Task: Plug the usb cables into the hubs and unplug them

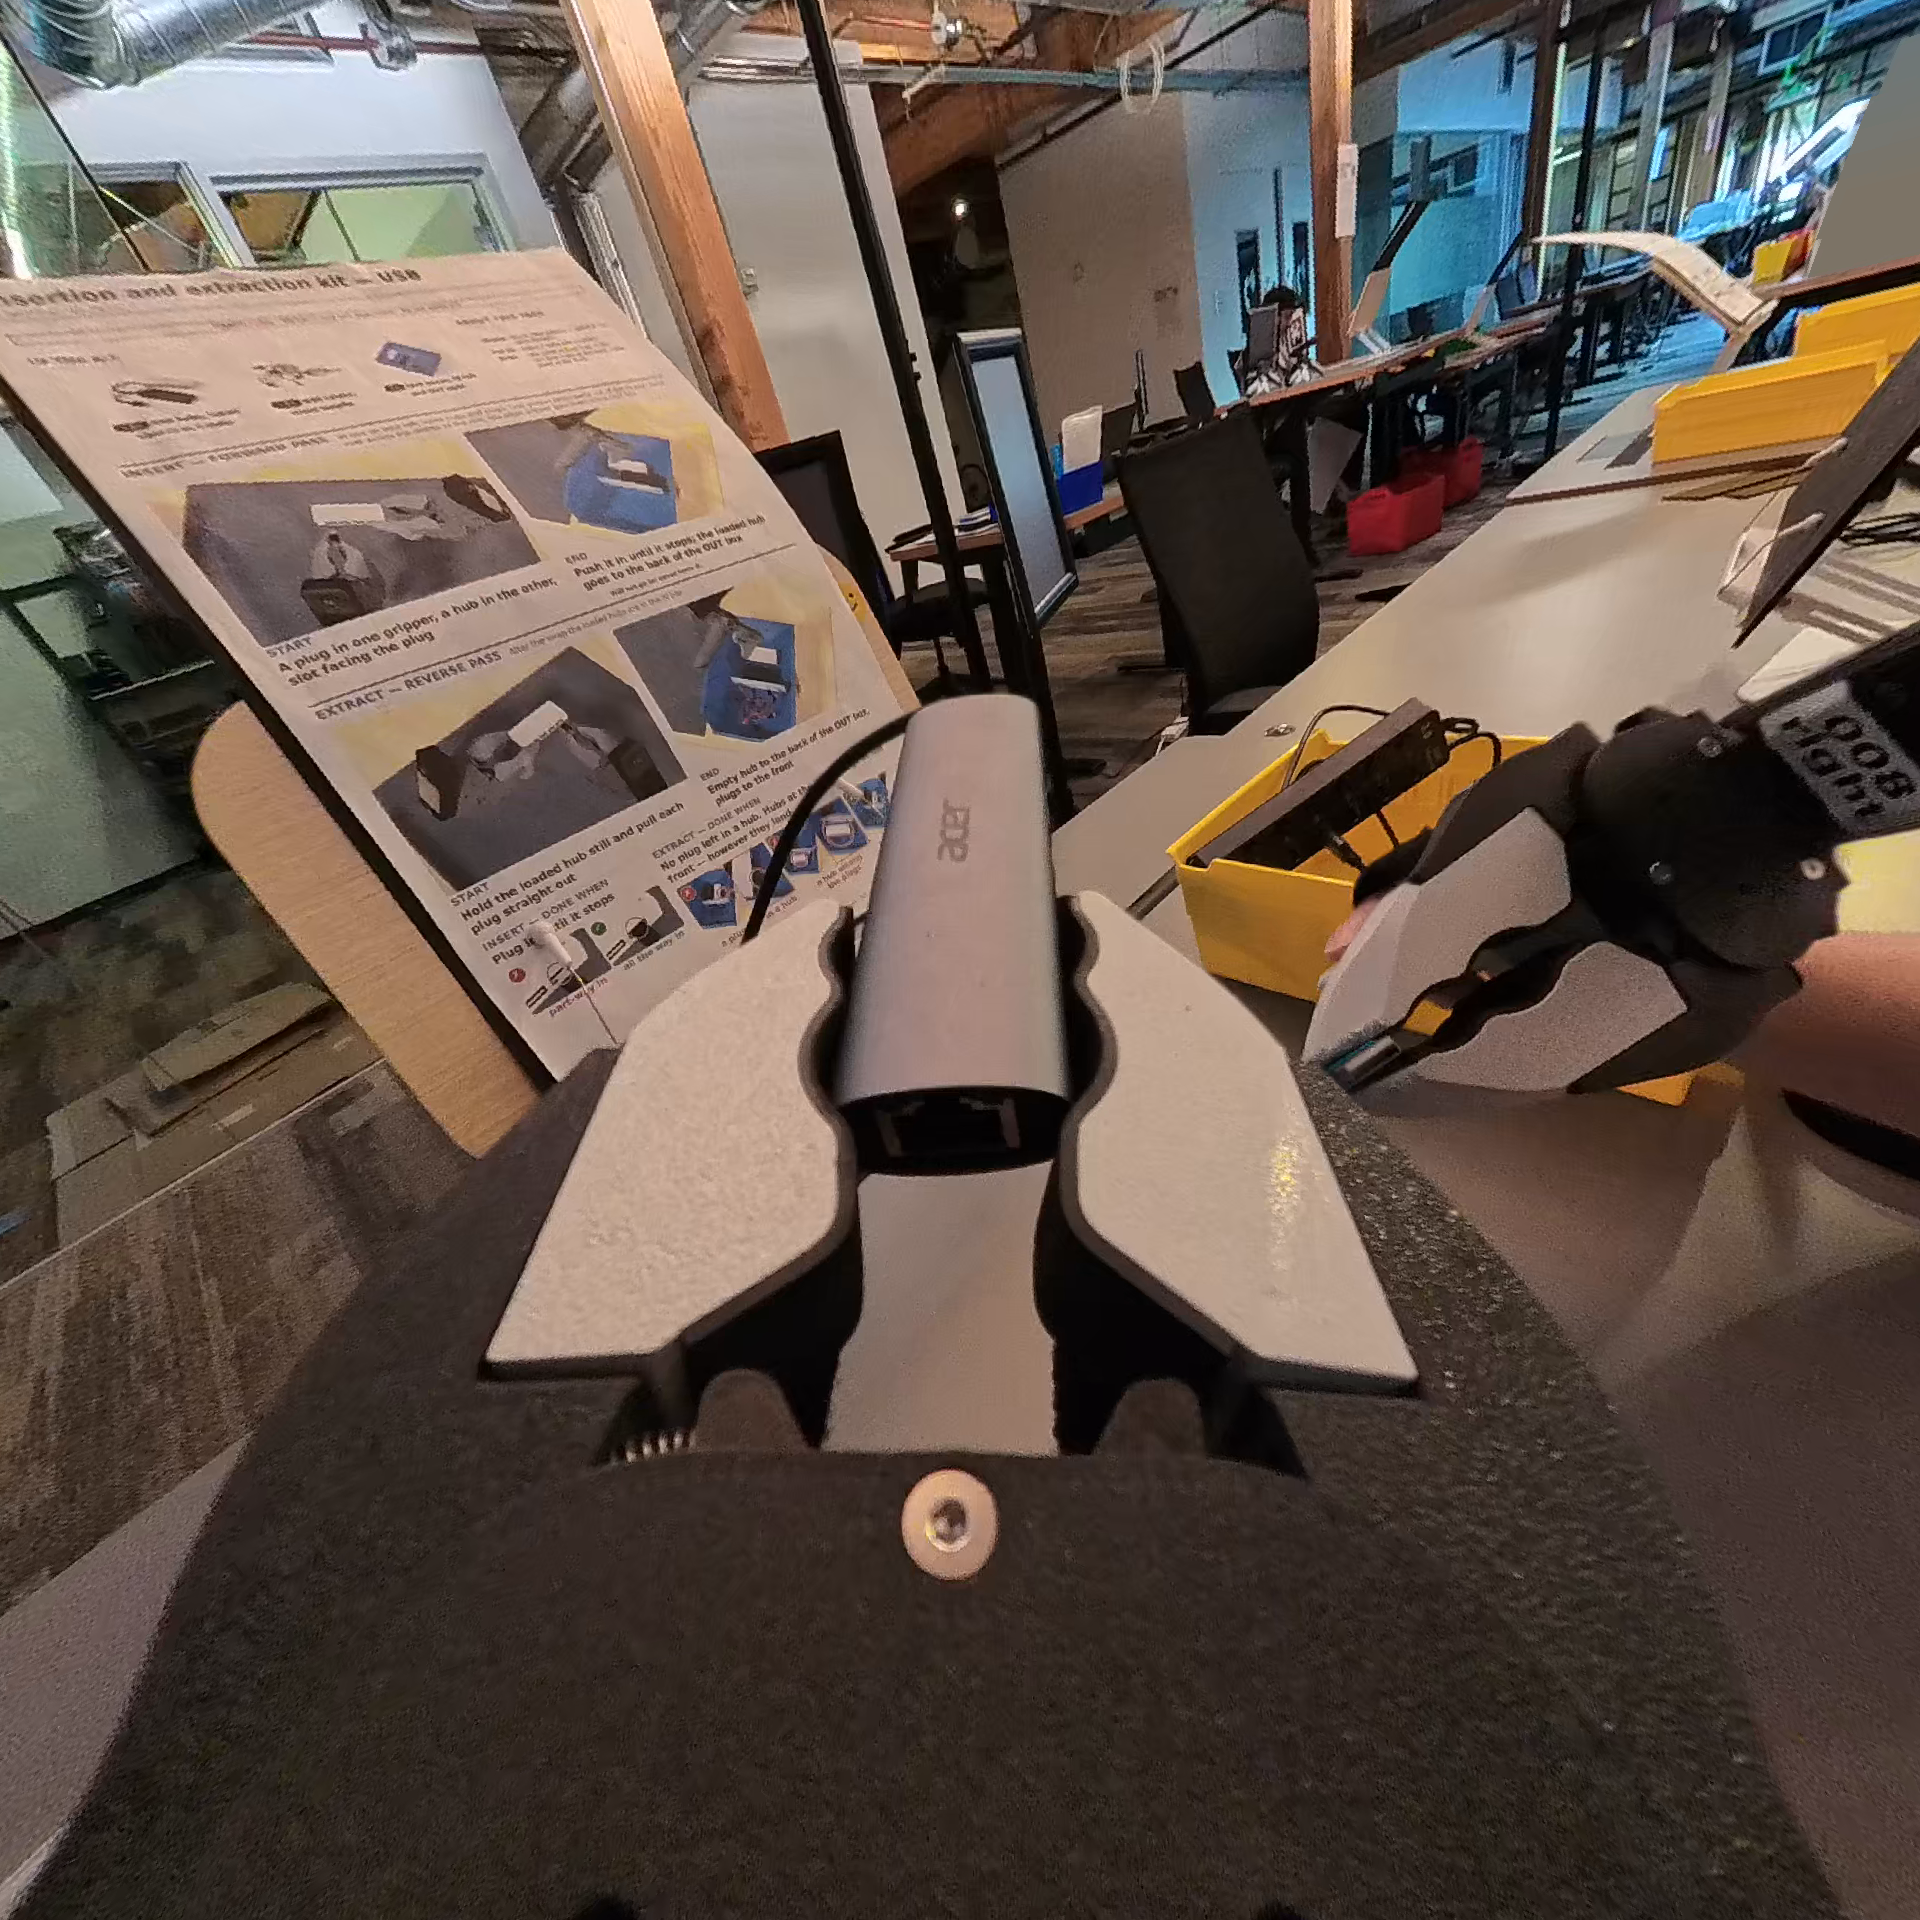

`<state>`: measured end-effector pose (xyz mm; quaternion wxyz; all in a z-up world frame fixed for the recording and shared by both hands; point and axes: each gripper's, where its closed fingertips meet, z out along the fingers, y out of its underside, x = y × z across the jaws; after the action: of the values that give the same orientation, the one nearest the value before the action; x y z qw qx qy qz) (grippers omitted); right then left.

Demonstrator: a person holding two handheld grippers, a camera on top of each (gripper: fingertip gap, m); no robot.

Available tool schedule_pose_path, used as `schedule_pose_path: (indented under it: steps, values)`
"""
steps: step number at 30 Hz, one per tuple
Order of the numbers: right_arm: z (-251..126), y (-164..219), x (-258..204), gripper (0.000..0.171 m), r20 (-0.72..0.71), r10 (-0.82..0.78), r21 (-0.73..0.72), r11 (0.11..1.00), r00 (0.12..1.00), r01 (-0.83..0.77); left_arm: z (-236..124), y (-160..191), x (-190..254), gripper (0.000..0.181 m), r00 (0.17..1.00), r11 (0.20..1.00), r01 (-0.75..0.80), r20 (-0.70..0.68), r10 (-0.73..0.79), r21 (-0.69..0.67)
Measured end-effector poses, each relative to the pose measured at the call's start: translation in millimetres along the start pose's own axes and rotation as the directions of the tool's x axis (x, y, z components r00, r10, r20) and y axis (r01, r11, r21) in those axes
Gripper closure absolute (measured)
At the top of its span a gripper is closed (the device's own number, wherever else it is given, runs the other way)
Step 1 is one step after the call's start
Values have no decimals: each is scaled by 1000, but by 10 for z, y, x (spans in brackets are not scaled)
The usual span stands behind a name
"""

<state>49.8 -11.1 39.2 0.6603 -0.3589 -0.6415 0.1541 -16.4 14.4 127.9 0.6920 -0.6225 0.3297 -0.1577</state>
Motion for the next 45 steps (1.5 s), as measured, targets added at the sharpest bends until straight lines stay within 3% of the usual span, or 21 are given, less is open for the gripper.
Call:
schedule_pose_path:
  steps: [11, 16, 21, 29, 39, 45]
  values:
    - [-52, 24, 177, 165, -51, 37, -65, 997, 998, -40, 159, 136, 114, 145, 998, 996, -59, 15, 60, -67]
    - [-44, -32, 39, 165, 156, 322, -29, 947, 934, -321, 228, 175, 188, 145, 997, 994, -79, 4, 79, -74]
    - [-114, -156, -6, 166, 315, 515, -36, 846, 797, -533, 255, 175, 225, 145, 996, 995, -86, -7, 86, -55]
    - [-193, -410, 69, 165, 499, 742, -59, 544, 447, -837, 249, 109, 260, 145, 994, 994, -106, -2, 106, -13]
    - [-197, -474, 99, 166, 567, 807, -156, 301, 164, -941, 242, 65, 312, 145, 985, 985, -171, -6, 172, 21]
    - [-214, -531, 97, 166, 578, 815, -215, 208, 48, -954, 253, 67, 351, 145, 978, 978, -208, -13, 209, 32]
